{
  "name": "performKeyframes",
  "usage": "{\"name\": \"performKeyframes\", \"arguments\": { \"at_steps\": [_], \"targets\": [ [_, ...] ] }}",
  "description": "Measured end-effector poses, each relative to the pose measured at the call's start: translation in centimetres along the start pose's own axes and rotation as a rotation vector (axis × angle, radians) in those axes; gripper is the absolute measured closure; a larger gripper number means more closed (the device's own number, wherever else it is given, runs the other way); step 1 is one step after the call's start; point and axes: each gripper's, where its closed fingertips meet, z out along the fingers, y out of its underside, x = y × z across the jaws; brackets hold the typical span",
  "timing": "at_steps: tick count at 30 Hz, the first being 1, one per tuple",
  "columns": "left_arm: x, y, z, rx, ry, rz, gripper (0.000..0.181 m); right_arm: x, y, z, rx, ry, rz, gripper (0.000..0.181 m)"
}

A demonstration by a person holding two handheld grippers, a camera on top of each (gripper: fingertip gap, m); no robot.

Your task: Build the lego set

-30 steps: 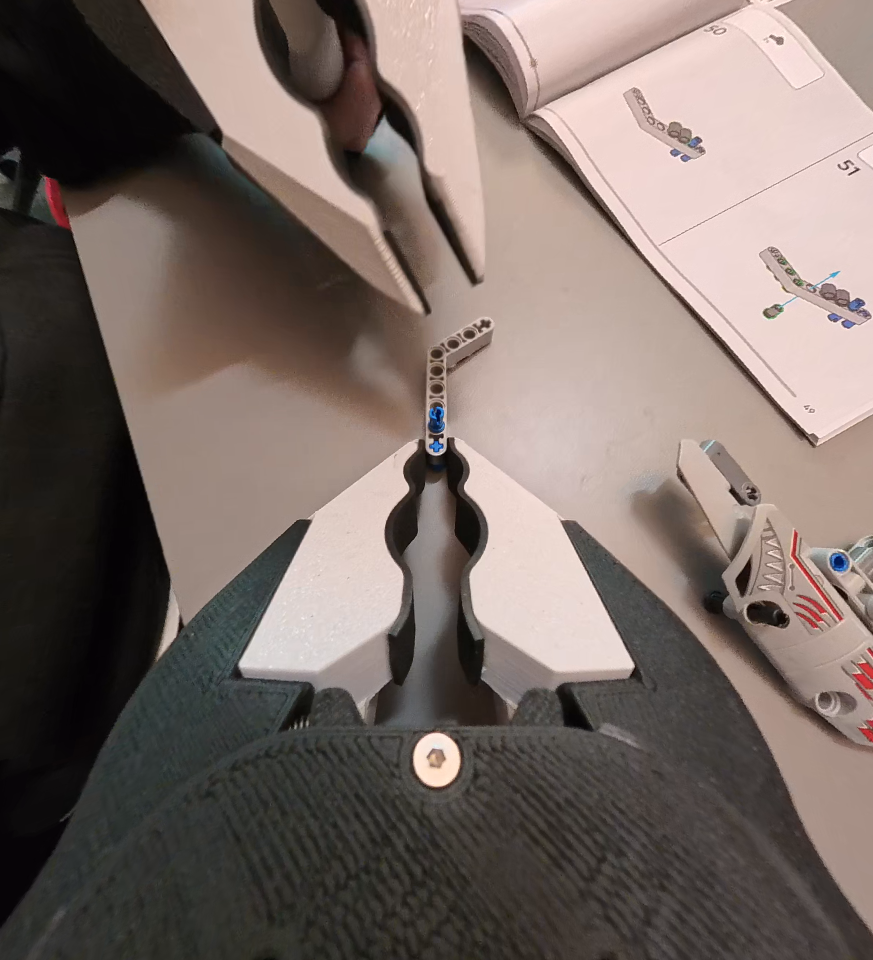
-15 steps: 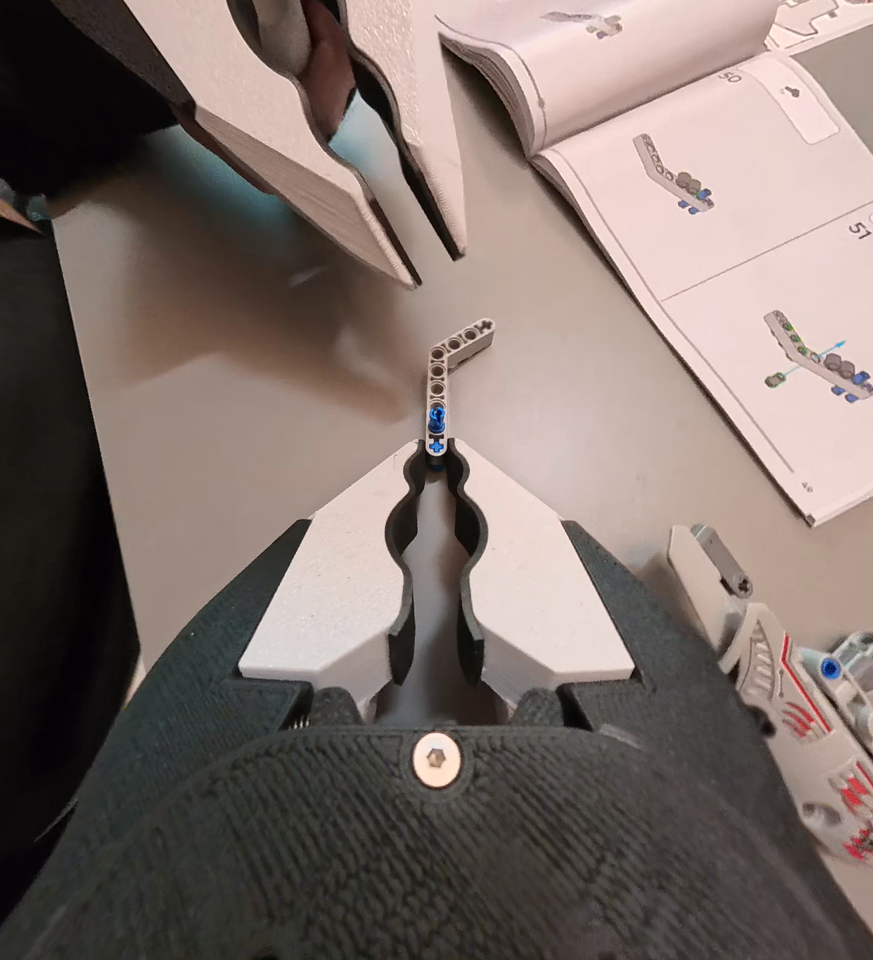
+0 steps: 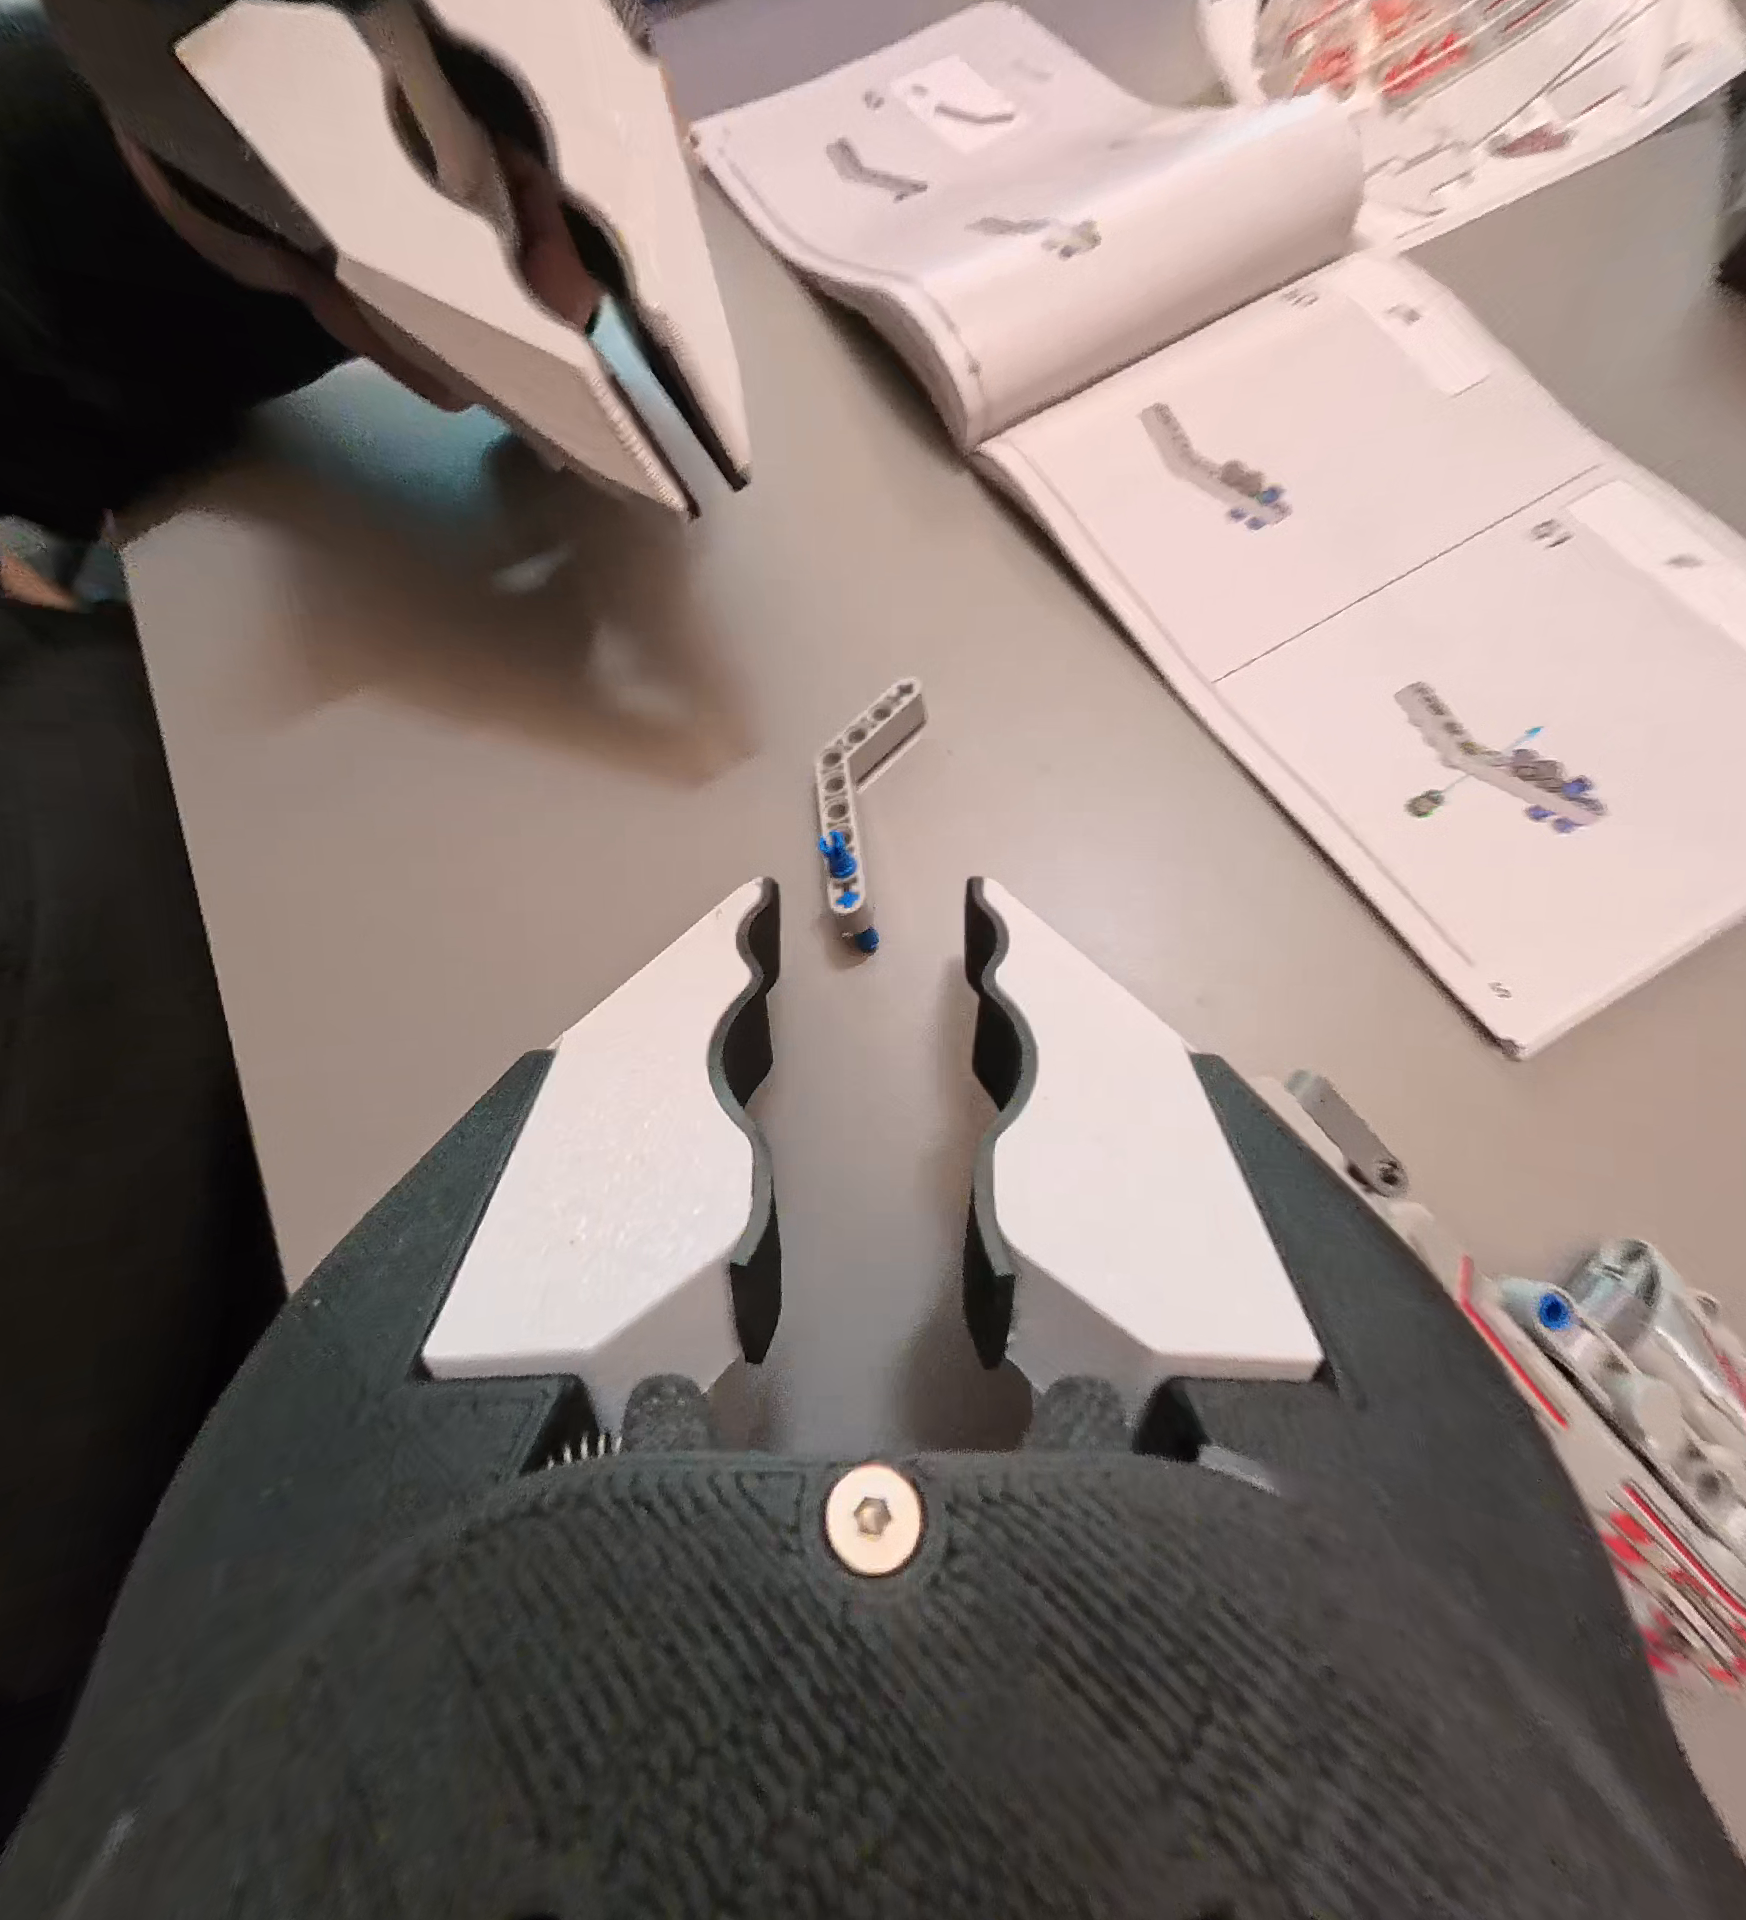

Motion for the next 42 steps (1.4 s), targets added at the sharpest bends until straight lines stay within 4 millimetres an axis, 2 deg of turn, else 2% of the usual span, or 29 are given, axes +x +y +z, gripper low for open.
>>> {"name": "performKeyframes", "arguments": {
  "at_steps": [3,5,8,11,14,17,19,21,24,26,28,32,34,37,40,42],
  "targets": [
    [0.2,0.3,-1.0,0.005,0.009,-0.035,0.176,0.2,-2.0,-0.8,0.07,0.104,-0.015,0.15],
    [0.2,0.4,-2.0,0.013,0.012,-0.056,0.176,-0.8,-4.1,-0.4,0.145,0.117,-0.03,0.153],
    [-0.5,0.2,-4.1,0.024,-0.013,-0.095,0.176,-3.5,-6.2,2.2,0.177,0.043,-0.044,0.16],
    [-2.3,-0.3,-7.4,0.029,-0.084,-0.131,0.177,-5.8,-6.3,6.3,0.084,-0.039,-0.084,0.168],
    [-5.7,-0.8,-12.4,0.018,-0.219,-0.151,0.18,-6.5,-6.0,9.3,-0.014,-0.029,-0.16,0.178],
    [-10.9,0.1,-19.9,-0.073,-0.431,-0.158,0.18,-7.0,-5.5,11.2,-0.092,-0.053,-0.181,0.181],
    [-14.5,2.0,-25.3,-0.201,-0.553,-0.173,0.18,-7.1,-5.3,12.0,-0.115,-0.066,-0.168,0.181],
    [-17.1,4.5,-29.7,-0.348,-0.594,-0.217,0.18,-7.2,-5.6,12.4,-0.096,-0.088,-0.131,0.181],
    [-19.1,9.5,-33.2,-0.599,-0.495,-0.323,0.177,-6.9,-5.7,12.4,-0.094,-0.087,-0.101,0.181],
    [-20.1,12.5,-34.2,-0.745,-0.395,-0.307,0.177,-6.9,-5.7,12.5,-0.094,-0.083,-0.104,0.181],
    [-20.6,14.8,-34.1,-0.833,-0.279,-0.271,0.168,-6.9,-5.7,12.5,-0.093,-0.073,-0.116,0.181],
    [-20.5,18.2,-33.5,-0.988,-0.099,-0.22,0.164,-6.9,-5.6,12.5,-0.089,-0.032,-0.167,0.181],
    [-20.5,18.9,-33.0,-1.02,-0.05,-0.206,0.165,-6.9,-5.6,12.5,-0.087,-0.011,-0.195,0.181],
    [-21.3,19.4,-33.4,-1.074,-0.055,-0.189,0.165,-6.9,-5.6,12.5,-0.087,-0.007,-0.199,0.181],
    [-22.2,19.1,-34.3,-1.099,-0.087,-0.182,0.169,-6.9,-5.7,12.5,-0.087,-0.017,-0.186,0.181],
    [-22.6,18.6,-34.2,-1.056,-0.108,-0.165,0.17,-6.9,-5.7,12.5,-0.088,-0.024,-0.176,0.181]
  ]
}}
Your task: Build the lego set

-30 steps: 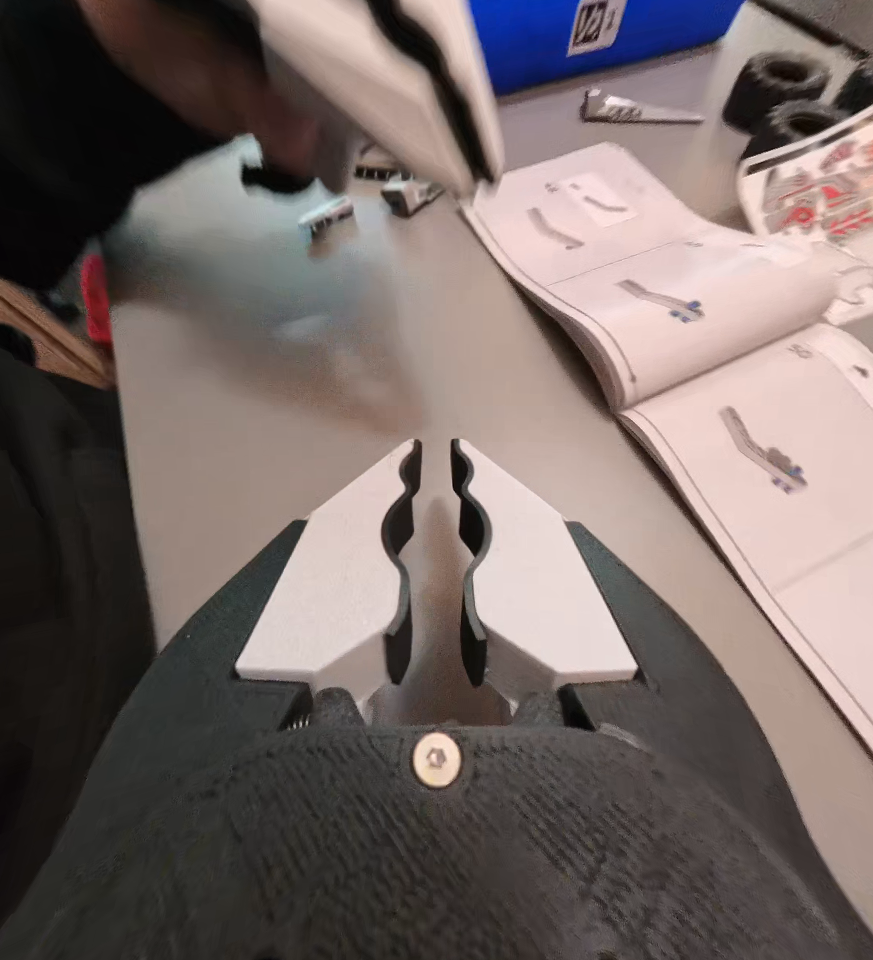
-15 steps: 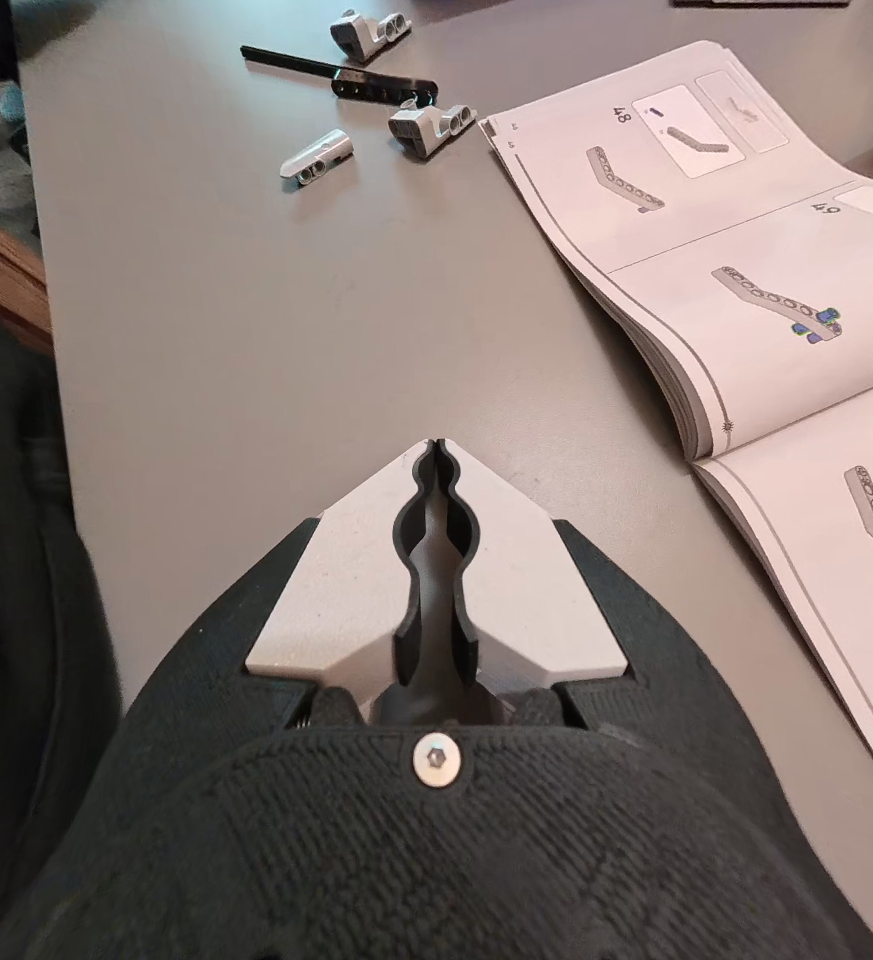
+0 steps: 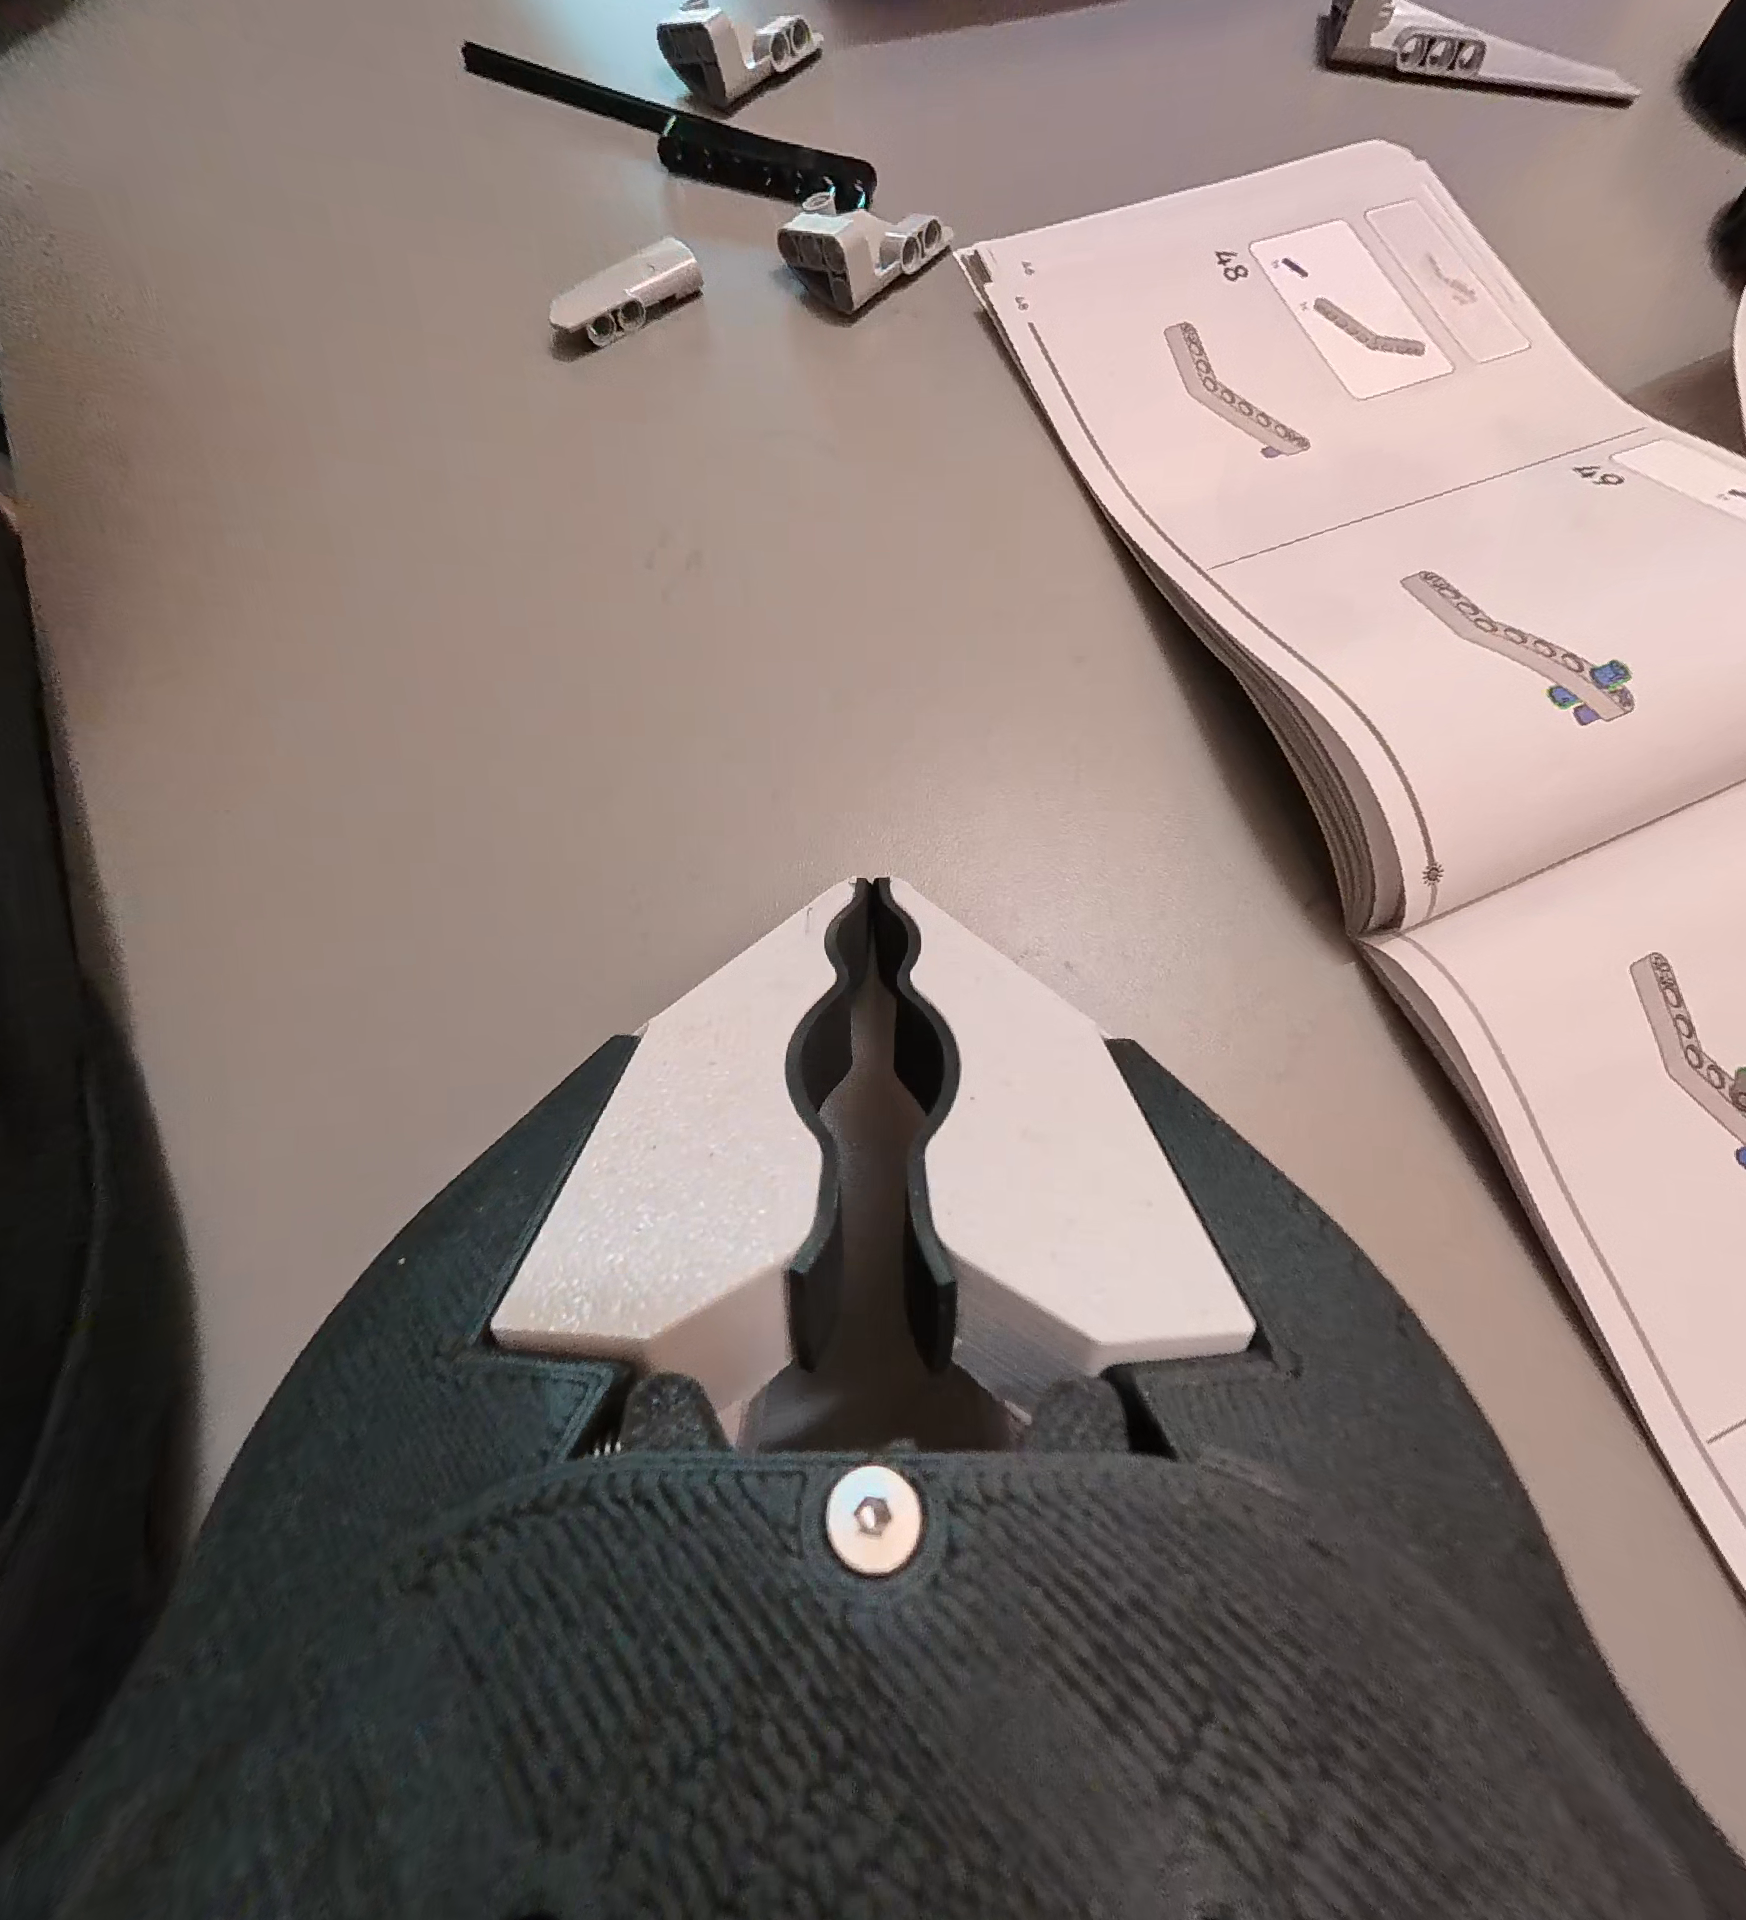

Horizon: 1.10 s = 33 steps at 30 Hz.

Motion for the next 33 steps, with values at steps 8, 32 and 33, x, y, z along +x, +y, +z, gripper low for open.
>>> {"name": "performKeyframes", "arguments": {
  "at_steps": [8,32,33],
  "targets": [
    [-1.6,-2.7,-0.1,0.19,-0.058,0.072,0.168,0.0,0.0,0.0,0.0,-0.028,0.032,0.181],
    [2.2,-5.5,2.5,0.171,0.194,-0.02,0.168,0.0,0.0,0.0,0.0,0.004,-0.005,0.181],
    [2.2,-5.4,2.6,0.156,0.191,-0.024,0.167,0.0,0.0,0.0,0.0,0.004,-0.005,0.181]
  ]
}}
